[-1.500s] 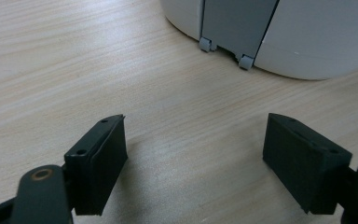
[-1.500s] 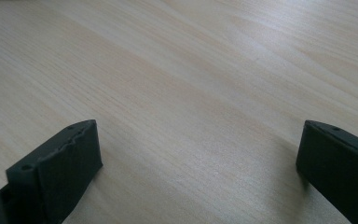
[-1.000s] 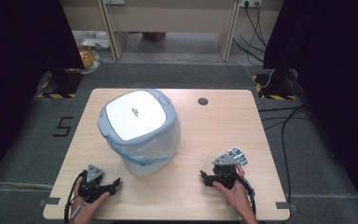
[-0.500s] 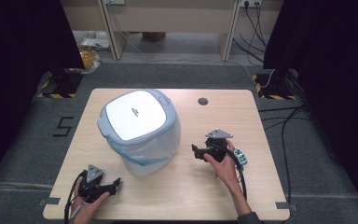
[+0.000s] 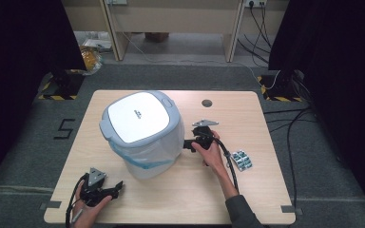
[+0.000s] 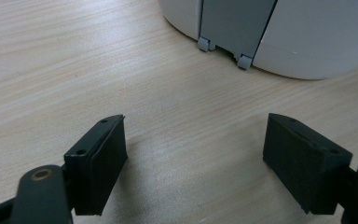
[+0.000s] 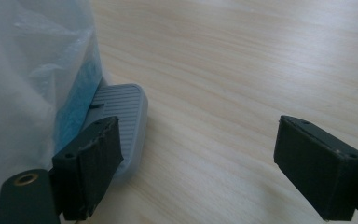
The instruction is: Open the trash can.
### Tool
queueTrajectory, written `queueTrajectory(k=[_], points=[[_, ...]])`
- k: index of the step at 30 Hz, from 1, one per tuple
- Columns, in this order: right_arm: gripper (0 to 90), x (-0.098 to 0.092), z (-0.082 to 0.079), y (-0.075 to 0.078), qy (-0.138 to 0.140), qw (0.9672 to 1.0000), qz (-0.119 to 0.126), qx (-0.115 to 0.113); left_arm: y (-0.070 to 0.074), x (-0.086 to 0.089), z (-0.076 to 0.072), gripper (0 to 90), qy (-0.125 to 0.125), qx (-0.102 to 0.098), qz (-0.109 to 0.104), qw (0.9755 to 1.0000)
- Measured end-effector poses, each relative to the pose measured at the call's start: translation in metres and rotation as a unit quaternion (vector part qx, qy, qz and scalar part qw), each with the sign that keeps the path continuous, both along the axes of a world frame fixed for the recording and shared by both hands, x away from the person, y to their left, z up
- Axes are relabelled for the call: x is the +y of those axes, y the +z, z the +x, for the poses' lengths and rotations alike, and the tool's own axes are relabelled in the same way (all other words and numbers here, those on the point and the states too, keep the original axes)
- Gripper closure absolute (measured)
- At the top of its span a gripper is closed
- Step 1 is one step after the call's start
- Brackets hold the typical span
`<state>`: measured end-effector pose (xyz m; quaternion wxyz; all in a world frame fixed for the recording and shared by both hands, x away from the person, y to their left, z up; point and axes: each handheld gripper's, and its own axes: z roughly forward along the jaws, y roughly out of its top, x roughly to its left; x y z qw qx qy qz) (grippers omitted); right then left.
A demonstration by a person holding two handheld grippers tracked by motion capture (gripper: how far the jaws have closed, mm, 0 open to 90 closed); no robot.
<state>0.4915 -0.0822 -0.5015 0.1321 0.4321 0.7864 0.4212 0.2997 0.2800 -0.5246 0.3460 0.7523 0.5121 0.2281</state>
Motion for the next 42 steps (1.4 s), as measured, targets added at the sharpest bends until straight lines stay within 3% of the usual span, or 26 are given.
queueTrajectory(k=[2, 3, 6, 14, 22, 23, 24, 25, 30, 31, 34, 35, 39, 42], points=[[14.7, 0.005, 0.003, -0.004, 0.006, 1.0, -0.003, 0.001, 0.0, 0.0, 0.0, 20.6, 0.0, 0.0, 0.0, 1.0], [9.3, 0.007, 0.005, -0.007, 0.006, 0.9999, 0.005, 0.012, 0.0, 0.0, 0.0, 20.6, -0.001, 0.001, 0.0, 1.0], [8.1, 0.005, 0.006, -0.01, -0.003, 0.9994, 0.019, 0.028, 0.0, 0.0, 0.0, 20.6, -0.001, 0.0, 0.001, 1.0], [8.8, 0.002, -0.006, -0.011, -0.02, 0.9994, 0.018, 0.02, 0.0, 0.0, 0.0, 20.6, -0.001, 0.001, 0.0, 1.0], [8.8, -0.009, -0.039, -0.014, -0.031, 0.9986, 0.032, 0.028, 0.0, -0.001, 0.0, 20.4, 0.001, 0.0, 0.0, 1.0], [8.8, -0.01, -0.051, -0.014, -0.034, 0.9988, 0.029, 0.02, 0.0, -0.002, 0.0, 20.4, 0.001, 0.0, 0.0, 1.0], [8.8, -0.01, -0.051, -0.014, -0.034, 0.9988, 0.029, 0.02, 0.0, -0.002, 0.0, 20.4, 0.001, 0.0, 0.0, 1.0], [8.8, -0.01, -0.066, -0.014, -0.036, 0.999, 0.025, 0.008, 0.0, -0.002, 0.0, 20.4, 0.001, 0.0, 0.0, 1.0], [8.8, -0.01, -0.09, -0.014, -0.025, 0.9995, 0.021, 0.002, 0.0, -0.002, 0.0, 20.4, 0.001, 0.0, 0.0, 1.0], [9.4, -0.009, -0.099, -0.01, -0.01, 0.9999, 0.011, 0.002, 0.0, -0.002, 0.0, 20.4, 0.001, 0.0, 0.001, 1.0], [20.5, -0.009, -0.101, -0.003, 0.0, 0.9998, 0.003, -0.019, 0.0, -0.002, 0.0, 20.4, 0.001, 0.0, 0.0, 1.0], [20.5, -0.009, -0.101, -0.003, 0.0, 0.9998, 0.003, -0.019, 0.0, -0.002, 0.0, 20.4, 0.001, 0.0, 0.0, 1.0], [19.0, -0.021, -0.085, 0.002, -0.04, 0.9989, 0.015, -0.021, 0.0, -0.002, 0.0, 20.4, 0.001, 0.0, -0.001, 1.0], [18.9, -0.03, -0.063, -0.002, -0.077, 0.9969, 0.015, 0.001, 0.0, -0.002, 0.0, 20.4, 0.0, 0.0, 0.001, 1.0]])
